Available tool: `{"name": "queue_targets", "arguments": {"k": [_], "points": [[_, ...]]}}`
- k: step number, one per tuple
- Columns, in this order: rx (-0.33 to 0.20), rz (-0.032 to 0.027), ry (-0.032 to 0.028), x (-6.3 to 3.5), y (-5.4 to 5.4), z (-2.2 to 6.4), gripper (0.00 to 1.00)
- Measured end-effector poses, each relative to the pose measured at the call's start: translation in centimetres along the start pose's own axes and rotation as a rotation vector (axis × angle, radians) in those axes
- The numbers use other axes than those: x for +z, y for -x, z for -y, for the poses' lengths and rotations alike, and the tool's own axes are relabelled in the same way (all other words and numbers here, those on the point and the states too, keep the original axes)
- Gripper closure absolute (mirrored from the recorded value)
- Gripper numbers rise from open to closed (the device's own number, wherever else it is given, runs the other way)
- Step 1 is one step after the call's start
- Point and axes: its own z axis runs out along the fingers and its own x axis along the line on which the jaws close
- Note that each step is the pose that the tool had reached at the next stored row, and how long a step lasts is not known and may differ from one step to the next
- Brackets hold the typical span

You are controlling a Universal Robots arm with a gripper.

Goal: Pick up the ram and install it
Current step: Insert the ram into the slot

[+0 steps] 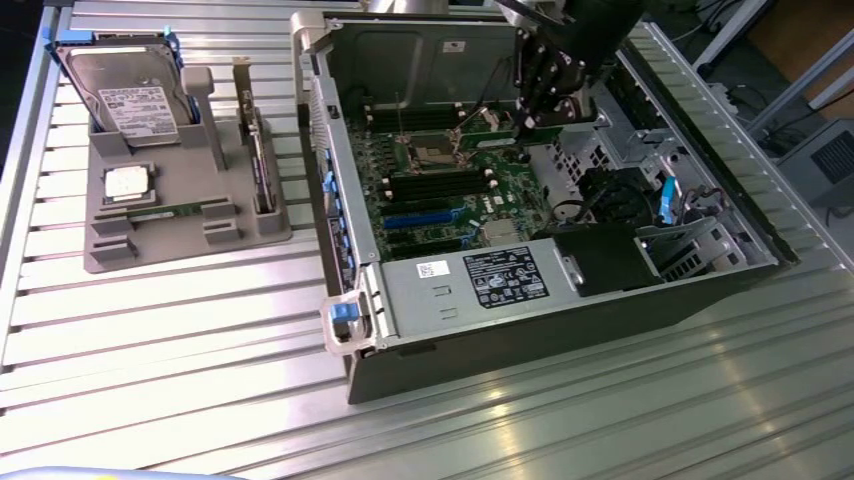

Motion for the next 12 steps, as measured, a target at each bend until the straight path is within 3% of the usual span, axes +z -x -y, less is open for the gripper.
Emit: {"name": "queue_targets", "arguments": {"k": [12], "points": [[0.0, 0.0, 0.0, 0.75, -0.04, 0.01, 0.88]]}}
